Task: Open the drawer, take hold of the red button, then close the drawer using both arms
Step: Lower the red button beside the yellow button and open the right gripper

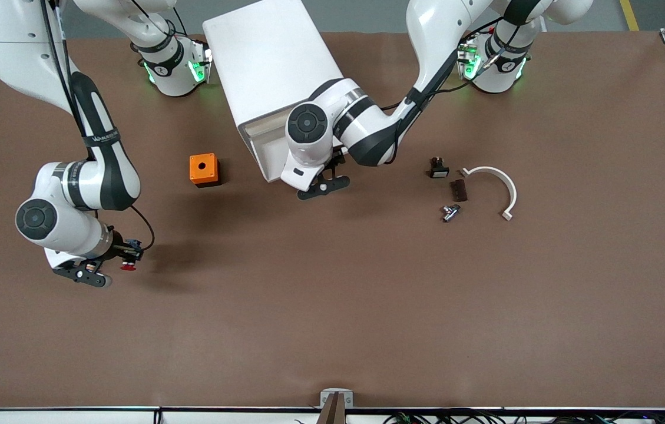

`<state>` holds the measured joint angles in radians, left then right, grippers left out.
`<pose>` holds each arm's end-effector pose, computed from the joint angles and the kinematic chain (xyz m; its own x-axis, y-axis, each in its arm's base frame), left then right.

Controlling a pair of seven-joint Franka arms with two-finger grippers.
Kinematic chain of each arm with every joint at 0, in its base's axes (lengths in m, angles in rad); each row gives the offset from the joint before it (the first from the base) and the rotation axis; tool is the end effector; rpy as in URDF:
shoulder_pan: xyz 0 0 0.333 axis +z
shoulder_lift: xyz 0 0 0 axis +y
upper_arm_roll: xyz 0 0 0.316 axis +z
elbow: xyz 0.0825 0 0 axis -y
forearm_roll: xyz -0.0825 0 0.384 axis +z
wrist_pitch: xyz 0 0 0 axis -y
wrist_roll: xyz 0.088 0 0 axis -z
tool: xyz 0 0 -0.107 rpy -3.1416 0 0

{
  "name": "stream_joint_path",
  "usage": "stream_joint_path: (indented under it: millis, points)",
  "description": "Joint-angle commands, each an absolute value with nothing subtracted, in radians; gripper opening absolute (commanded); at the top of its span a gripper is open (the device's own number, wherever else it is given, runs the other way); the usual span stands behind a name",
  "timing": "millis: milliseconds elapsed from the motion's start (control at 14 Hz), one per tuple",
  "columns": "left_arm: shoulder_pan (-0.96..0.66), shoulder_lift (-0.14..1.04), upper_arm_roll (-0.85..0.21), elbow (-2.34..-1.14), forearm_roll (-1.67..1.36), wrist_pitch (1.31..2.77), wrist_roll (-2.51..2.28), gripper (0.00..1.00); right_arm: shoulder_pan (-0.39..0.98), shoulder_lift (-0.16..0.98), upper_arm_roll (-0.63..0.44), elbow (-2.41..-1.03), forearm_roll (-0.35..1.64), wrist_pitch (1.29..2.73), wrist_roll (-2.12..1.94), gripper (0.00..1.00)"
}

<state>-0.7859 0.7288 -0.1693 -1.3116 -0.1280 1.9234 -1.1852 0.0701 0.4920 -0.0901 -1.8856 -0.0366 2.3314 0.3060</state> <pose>0.4350 -0.5828 0.3039 0.9185 0.3048 -0.2521 0.3091 -0.9507 -0.0233 0.6303 -0.0104 0.2426 0.9576 -0.2872 -0.0233 -0.2847 -0.9554 0.0785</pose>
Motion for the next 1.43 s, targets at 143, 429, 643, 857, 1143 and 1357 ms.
stream_joint_path:
  millis: [143, 429, 643, 857, 1143, 1357]
  points:
    - [-0.787, 0.712, -0.218, -1.33, -0.244, 1.887, -1.262, 1.0, 0.035, 0.476, -0.069, -1.956, -0.054, 2.425, 0.284, 0.01]
    - [-0.798, 0.715, -0.225, -1.351, -0.305, 1.864, -1.266, 1.0, 0.02, 0.508, -0.069, -1.965, -0.054, 2.49, 0.252, 0.01]
    - [-0.805, 0.716, -0.227, -1.364, -0.34, 1.864, -1.266, 1.0, 0.02, 0.526, -0.069, -1.963, -0.052, 2.505, 0.242, 0.01]
    - [-0.804, 0.716, -0.226, -1.371, -0.364, 1.864, -1.253, 1.0, 0.014, 0.537, -0.069, -1.962, -0.052, 2.517, 0.241, 0.01]
    - [-0.779, 0.707, -0.224, -1.368, -0.361, 1.865, -1.252, 1.0, 0.008, 0.545, -0.068, -1.96, -0.051, 2.525, 0.241, 0.33]
    - [-0.724, 0.692, -0.215, -1.365, -0.325, 1.87, -1.246, 1.0, 0.005, 0.545, -0.067, -1.959, -0.049, 2.522, 0.212, 1.0]
